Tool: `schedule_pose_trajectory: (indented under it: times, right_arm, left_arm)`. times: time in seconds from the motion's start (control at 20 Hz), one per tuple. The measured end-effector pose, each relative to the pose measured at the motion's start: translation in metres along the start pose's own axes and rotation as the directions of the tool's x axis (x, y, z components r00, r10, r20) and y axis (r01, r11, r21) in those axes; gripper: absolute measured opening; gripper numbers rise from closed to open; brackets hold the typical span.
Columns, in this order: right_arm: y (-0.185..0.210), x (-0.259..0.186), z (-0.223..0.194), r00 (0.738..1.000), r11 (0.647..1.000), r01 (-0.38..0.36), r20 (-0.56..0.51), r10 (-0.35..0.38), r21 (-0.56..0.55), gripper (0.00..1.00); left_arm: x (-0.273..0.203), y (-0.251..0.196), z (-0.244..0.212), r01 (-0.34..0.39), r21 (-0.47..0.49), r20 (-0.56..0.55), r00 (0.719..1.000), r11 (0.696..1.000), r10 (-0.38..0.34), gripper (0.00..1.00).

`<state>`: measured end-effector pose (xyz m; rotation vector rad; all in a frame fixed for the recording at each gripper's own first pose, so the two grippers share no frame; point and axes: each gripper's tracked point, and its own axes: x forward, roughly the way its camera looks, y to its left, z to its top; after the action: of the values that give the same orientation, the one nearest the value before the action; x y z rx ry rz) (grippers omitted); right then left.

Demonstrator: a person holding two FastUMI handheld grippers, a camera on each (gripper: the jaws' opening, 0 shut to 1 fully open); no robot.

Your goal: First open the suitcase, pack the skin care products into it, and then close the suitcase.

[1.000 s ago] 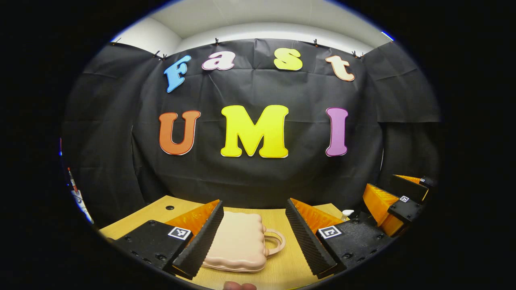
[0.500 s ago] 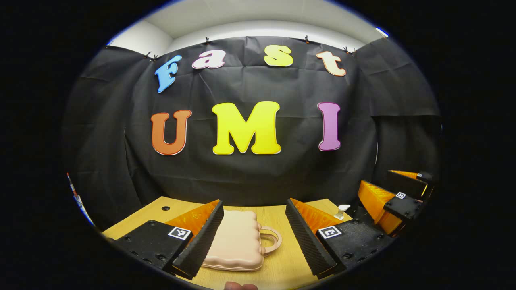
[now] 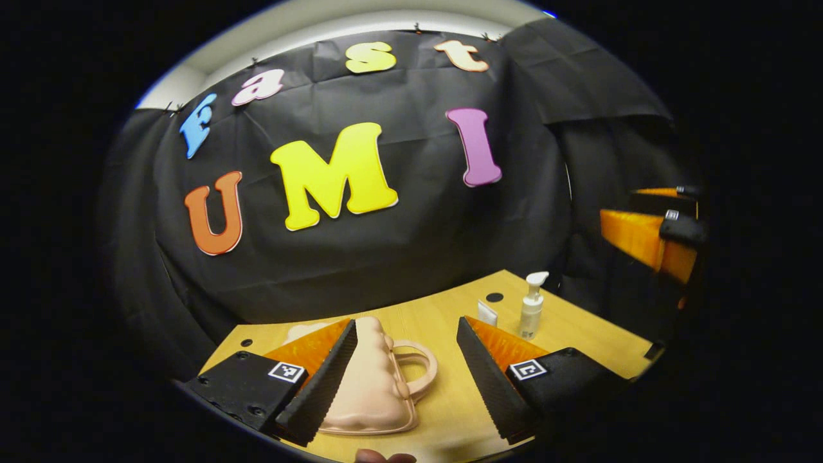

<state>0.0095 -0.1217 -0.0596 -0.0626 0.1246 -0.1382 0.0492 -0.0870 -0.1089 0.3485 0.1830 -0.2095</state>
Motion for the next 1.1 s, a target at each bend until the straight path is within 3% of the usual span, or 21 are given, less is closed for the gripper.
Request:
schedule_pose_trajectory:
  times: [0.25,0.35,0.5,0.7,0.9,1.0,1.1]
  right_arm:
    - [-0.031,0.006,-0.034,0.998,0.999,0.034,-0.052,-0.034,-0.008,0.80]
    - [-0.041,0.010,-0.043,0.997,0.999,0.041,-0.065,-0.041,-0.003,0.81]
    - [-0.051,0.017,-0.056,0.995,0.998,0.057,-0.087,-0.056,0.009,0.81]
    - [-0.059,0.022,-0.067,0.993,0.997,0.070,-0.100,-0.068,0.019,0.81]
    - [-0.068,0.025,-0.078,0.989,0.995,0.091,-0.122,-0.086,0.036,0.81]
    - [-0.072,0.024,-0.083,0.987,0.994,0.101,-0.134,-0.094,0.051,0.81]
    - [-0.074,0.022,-0.087,0.986,0.993,0.106,-0.139,-0.097,0.060,0.81]
  left_arm:
    - [0.037,-0.021,-0.052,0.020,0.242,-0.127,0.992,0.970,0.011,0.99]
    - [0.050,-0.022,-0.078,0.035,0.341,-0.196,0.980,0.939,0.034,0.98]
    - [0.062,-0.023,-0.104,0.056,0.489,-0.254,0.964,0.870,0.080,0.97]
    - [0.078,-0.021,-0.138,0.121,0.579,-0.347,0.931,0.806,0.110,0.93]
    - [0.088,-0.017,-0.149,0.132,0.634,-0.388,0.907,0.762,0.166,0.90]
    - [0.092,-0.018,-0.147,0.125,0.645,-0.383,0.907,0.754,0.177,0.87]
    - [0.102,-0.009,-0.147,0.133,0.642,-0.406,0.894,0.755,0.189,0.77]
